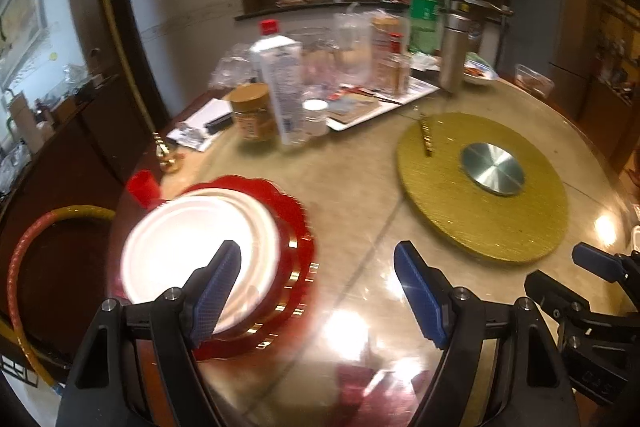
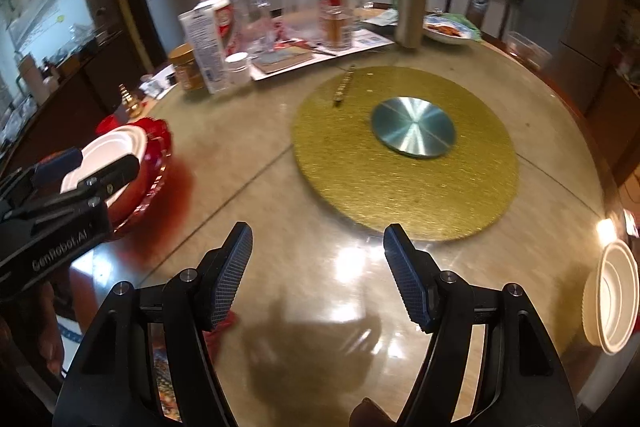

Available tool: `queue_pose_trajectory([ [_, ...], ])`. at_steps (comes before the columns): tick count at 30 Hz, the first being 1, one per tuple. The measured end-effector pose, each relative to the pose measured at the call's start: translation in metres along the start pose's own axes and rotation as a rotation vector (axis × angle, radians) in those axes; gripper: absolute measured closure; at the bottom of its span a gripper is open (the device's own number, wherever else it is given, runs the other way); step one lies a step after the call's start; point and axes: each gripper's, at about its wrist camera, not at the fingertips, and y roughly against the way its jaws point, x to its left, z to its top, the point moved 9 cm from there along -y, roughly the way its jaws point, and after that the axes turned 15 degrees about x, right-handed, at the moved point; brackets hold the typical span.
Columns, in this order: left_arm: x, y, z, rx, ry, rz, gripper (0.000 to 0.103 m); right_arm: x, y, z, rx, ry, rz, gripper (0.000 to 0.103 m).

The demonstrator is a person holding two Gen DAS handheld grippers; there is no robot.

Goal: Organize plates and bowls
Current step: 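Move both tools to the cream patterned plastic bowl at the table edge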

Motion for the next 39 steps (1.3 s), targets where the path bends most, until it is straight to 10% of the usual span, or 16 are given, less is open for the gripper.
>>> queue_pose_trajectory([
  [39,-0.160,0.021,-0.037,0.063,-0.252,-0.287,0.024,-0.136,0.067,-0.072,-0.062,-0.285,-0.295,0.034],
])
